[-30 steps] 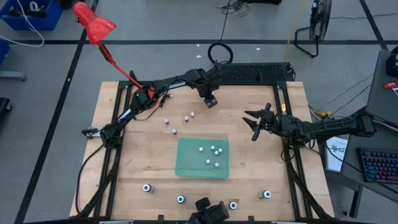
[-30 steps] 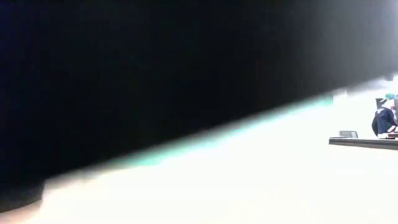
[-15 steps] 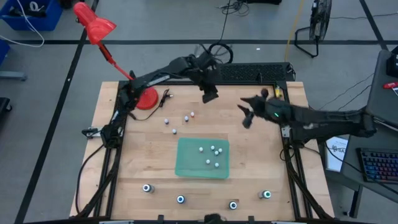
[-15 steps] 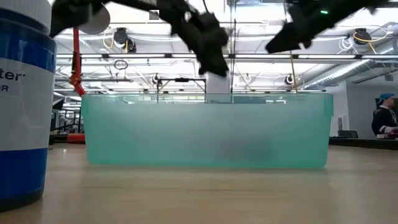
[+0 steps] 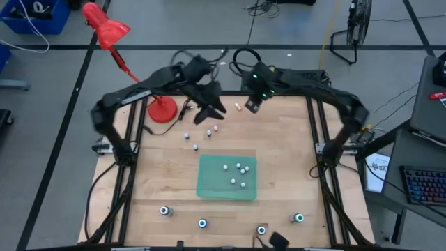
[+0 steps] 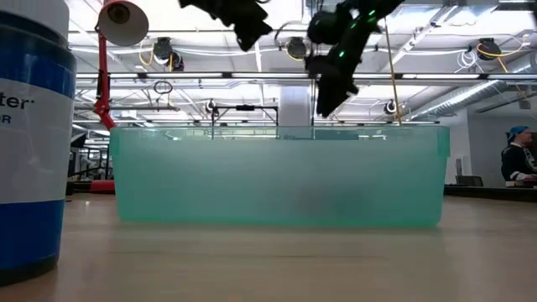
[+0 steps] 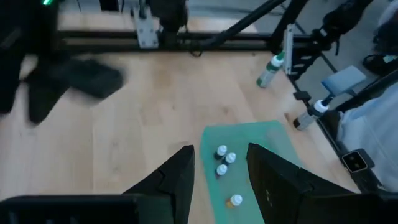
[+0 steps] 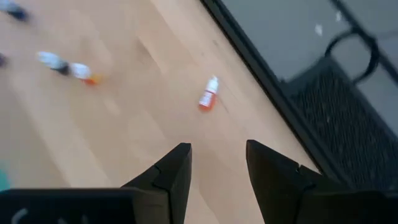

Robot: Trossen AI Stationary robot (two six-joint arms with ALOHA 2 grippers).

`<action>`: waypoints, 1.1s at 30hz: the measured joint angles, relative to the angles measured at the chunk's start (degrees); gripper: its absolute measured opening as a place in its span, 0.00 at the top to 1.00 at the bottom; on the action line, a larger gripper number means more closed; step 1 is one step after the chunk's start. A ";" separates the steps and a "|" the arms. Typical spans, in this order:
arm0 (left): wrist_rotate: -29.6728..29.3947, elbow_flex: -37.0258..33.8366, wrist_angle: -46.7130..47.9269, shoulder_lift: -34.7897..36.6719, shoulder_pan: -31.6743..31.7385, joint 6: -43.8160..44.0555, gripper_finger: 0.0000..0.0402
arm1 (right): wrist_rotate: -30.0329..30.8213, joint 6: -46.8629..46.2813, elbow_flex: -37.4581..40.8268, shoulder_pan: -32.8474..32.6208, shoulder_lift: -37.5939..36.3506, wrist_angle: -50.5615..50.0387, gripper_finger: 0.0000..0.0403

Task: Pick & Place food coloring
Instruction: Put the small orange food coloring bottle into the green bin

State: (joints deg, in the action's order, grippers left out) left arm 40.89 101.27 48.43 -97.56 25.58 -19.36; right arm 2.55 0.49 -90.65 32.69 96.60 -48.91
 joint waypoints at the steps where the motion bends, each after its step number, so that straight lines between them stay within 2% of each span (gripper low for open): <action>1: 0.03 -3.67 -2.94 2.48 -0.05 0.23 0.63 | -0.27 0.01 -1.94 0.58 2.56 -0.94 0.65; 8: -1.35 -27.66 -24.67 17.33 1.40 5.25 0.63 | -4.37 -0.17 -12.91 1.92 18.00 -3.99 0.65; 13: -7.25 -39.06 -35.41 24.17 1.89 10.02 0.63 | -4.39 -0.20 -16.70 1.85 24.76 -5.62 0.65; 16: -9.69 -43.09 -38.88 26.99 1.89 10.54 0.63 | -4.55 -0.97 -17.36 1.88 27.69 -6.24 0.65; 19: -9.97 -46.00 -40.17 28.91 1.87 10.56 0.63 | -2.23 -1.35 -18.03 1.83 29.01 -6.16 0.65; 22: -10.31 -47.93 -41.52 30.55 1.92 10.49 0.63 | -3.03 -2.77 -18.95 1.83 29.14 -6.44 0.65; 27: -10.50 -49.78 -41.52 33.24 2.15 10.26 0.63 | -14.87 -6.33 -21.02 2.76 29.11 -7.50 0.65; 29: -10.50 -50.52 -42.01 34.07 2.15 10.26 0.63 | -17.90 -7.76 -21.56 2.95 29.14 -7.07 0.65; 33: -10.89 -51.66 -42.31 35.51 2.19 10.01 0.63 | -23.34 -10.89 -22.90 2.92 29.14 -0.02 0.65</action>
State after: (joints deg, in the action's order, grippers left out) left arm 30.00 49.61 6.12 -62.05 27.77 -9.35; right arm -20.80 -10.39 -113.56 35.61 125.73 -48.93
